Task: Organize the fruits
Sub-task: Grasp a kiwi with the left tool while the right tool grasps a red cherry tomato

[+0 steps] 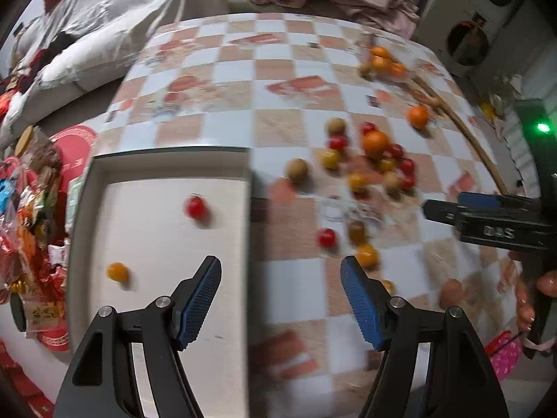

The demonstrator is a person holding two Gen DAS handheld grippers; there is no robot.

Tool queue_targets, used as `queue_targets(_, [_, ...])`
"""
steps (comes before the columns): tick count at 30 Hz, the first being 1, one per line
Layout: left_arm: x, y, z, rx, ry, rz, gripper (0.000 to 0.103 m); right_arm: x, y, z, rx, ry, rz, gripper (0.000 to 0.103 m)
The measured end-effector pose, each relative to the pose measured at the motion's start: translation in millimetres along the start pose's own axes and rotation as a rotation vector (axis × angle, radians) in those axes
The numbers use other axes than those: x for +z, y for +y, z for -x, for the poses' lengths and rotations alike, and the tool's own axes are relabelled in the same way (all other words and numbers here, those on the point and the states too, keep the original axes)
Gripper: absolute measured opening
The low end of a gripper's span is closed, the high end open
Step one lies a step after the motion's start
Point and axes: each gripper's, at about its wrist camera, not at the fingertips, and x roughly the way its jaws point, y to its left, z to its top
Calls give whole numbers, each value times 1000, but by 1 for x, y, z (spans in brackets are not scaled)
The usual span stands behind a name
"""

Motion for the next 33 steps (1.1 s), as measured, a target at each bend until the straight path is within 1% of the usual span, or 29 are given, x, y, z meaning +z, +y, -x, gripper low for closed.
queue_targets(3, [-14, -20, -4, -18, 20, -45, 72, -6, -9, -5, -2, 16, 0, 80])
queue_targets(5, [-25, -31, -12, -30, 50, -77, 72, -8, -11, -7, 1, 21, 6, 80])
queue_targets(8, [-40, -43, -23, -29, 70, -115, 72, -11, -13, -13, 12, 26, 14, 80])
queue_targets(12, [-50, -50, -37, -43, 88, -115, 72, -11, -12, -20, 27, 25, 31, 79])
queue_targets(14, [-54, -53, -43, -52, 95, -111, 72, -11, -10, -24, 28, 22, 50, 73])
queue_targets(16, [-55, -57, -49, -49, 95, -119, 72, -10, -9, -29, 31, 28, 66, 65])
queue_targets(18, [-53, -60, -54, -47, 93, -122, 72, -10, -8, -33, 33, 32, 74, 63])
queue_targets(22, [-47, -62, -63, -43, 89, -117, 72, -7, -6, -37, 35, 17, 87, 62])
queue_targets(25, [-42, -64, -68, -72, 88, -107, 72, 0, -2, -40, 28, -1, 104, 61])
queue_targets(27, [-39, -69, -69, -76, 85, -113, 72, 6, 0, -42, 23, -13, 115, 60])
queue_targets(29, [-37, -72, -71, -85, 88, -109, 72, 11, 2, -43, 11, -28, 132, 55])
queue_targets(32, [-33, -72, -73, -96, 89, -86, 72, 16, 7, -45, 4, -38, 157, 40])
queue_targets(33, [-32, -72, -73, -96, 86, -81, 72, 18, 8, -45, 5, -39, 162, 33])
